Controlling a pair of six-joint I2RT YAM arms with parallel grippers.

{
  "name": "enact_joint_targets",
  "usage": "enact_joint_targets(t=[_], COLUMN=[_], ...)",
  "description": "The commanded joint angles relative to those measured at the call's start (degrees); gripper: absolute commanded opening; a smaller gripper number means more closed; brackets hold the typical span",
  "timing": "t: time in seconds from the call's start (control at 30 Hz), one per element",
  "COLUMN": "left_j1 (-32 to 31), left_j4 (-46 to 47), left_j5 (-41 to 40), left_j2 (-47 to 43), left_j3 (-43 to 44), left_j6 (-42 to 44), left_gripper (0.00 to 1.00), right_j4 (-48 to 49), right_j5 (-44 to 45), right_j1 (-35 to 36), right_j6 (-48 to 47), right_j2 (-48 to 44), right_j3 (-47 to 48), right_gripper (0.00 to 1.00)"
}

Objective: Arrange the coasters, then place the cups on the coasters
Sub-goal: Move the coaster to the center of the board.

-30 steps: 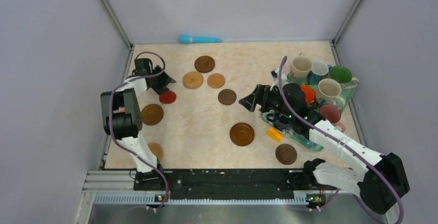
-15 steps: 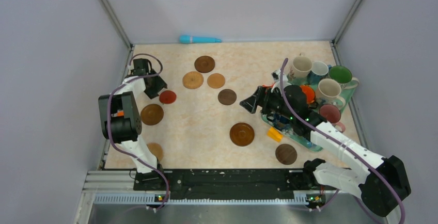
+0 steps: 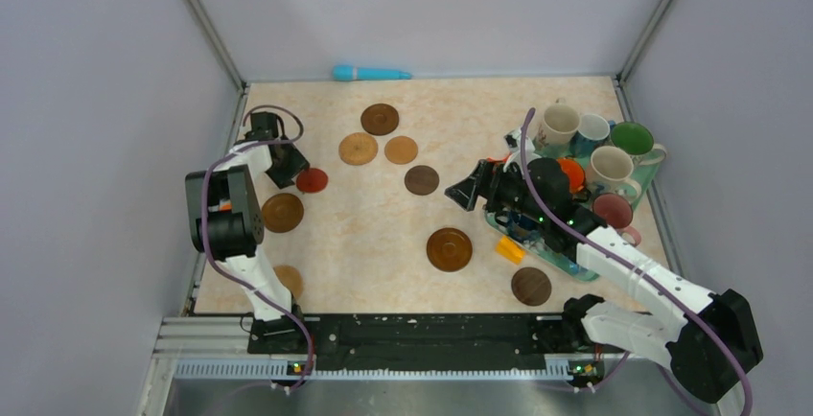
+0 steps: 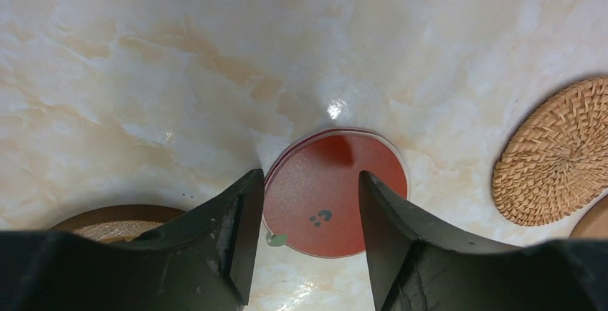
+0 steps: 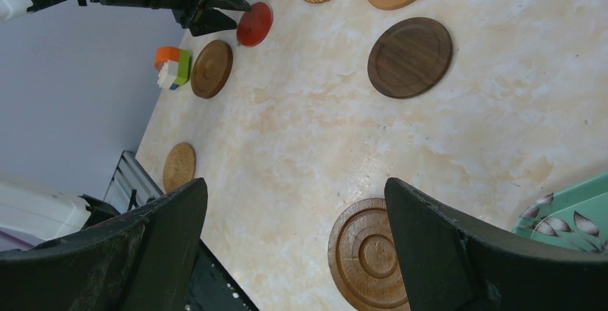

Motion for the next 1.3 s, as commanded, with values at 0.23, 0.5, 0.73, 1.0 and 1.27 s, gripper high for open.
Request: enact_joint_targets(t=[0.23,0.5,0.73,1.0,1.27], left_j1=[-0.87,-4.09,-6.29,-6.84,-6.71], left_j4=[1.06,2.87,2.03,2.55,3.36], left_j5=[5.55,11.18,12.00,10.92,7.86], left_j2=[-0.71,-0.41,1.80,1.33,2.79], left_j3=[-2.83,-3.24,-1.61,-1.65,2.58], left_j6=[-0.35,-0.44,0.12,0.26,1.09], left_gripper=[0.49,0.46,0.46,0.46,0.48], right_j4=[2.29,2.71,1.99,1.38,1.13], right_j5=[0.01,-0.34,-0.09,0.08,0.14], right_j1=[0.78,0.74,0.77,0.74,0.74], right_j6=[0.35,0.64,0.43,0.22,0.07], right_j2=[-0.94,-0.64,-1.31,-1.75,-1.83], right_j3=[-0.21,-0.48,-0.56,-0.40,0.04], right_gripper=[0.93,0.93,0.93,0.93,0.93])
